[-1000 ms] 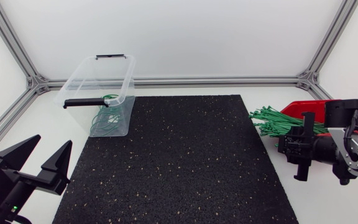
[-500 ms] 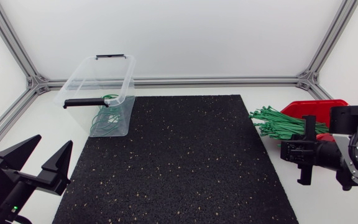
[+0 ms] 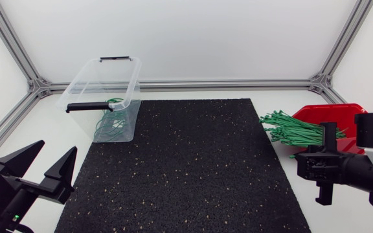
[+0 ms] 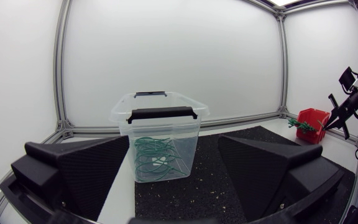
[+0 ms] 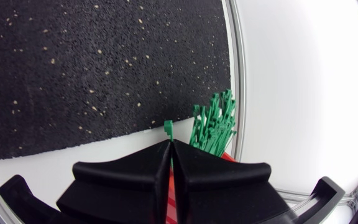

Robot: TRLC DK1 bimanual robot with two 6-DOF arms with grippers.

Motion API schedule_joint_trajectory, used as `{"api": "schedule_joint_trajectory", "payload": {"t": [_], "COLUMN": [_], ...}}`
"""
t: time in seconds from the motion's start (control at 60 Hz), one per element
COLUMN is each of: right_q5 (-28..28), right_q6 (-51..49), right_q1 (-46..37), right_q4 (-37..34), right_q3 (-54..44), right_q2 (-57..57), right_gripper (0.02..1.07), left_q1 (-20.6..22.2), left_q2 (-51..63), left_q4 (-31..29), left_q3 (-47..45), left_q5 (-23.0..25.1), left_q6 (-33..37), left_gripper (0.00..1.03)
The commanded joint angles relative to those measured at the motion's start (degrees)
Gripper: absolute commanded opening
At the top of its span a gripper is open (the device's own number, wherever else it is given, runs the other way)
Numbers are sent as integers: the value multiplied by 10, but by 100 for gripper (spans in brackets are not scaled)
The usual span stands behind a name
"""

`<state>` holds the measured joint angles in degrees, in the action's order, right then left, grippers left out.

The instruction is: Take a green cable tie from the red box, thread the tail through the head to close it, then place it in the transparent bin on the left.

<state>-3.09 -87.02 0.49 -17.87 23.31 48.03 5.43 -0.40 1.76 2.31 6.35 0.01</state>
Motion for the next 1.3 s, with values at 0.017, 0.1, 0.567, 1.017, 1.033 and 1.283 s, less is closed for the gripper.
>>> {"api": "schedule_joint_trajectory", "payload": {"t": [0.017,0.1,0.567,1.017,1.033,1.283], "right_q5": [18,64,137,79,78,69], "right_q6": [50,115,437,480,480,462], "right_q1": [57,147,460,500,500,490], "right_q4": [-51,-88,-96,-43,-42,-27], "right_q3": [24,41,224,332,335,338], "right_q2": [-32,-43,277,515,522,577], "right_gripper": [7,7,7,7,7,32], "left_q1": [5,5,23,27,27,28], "left_q2": [-1,-2,-2,-1,-1,-2], "left_q4": [-3,-3,-3,-3,-3,-3], "left_q3": [-25,-25,-25,-25,-25,-25], "left_q5": [-1,-1,-1,-1,-1,-1], "left_q6": [2,2,2,2,2,2], "left_gripper": [100,100,100,100,100,100]}}
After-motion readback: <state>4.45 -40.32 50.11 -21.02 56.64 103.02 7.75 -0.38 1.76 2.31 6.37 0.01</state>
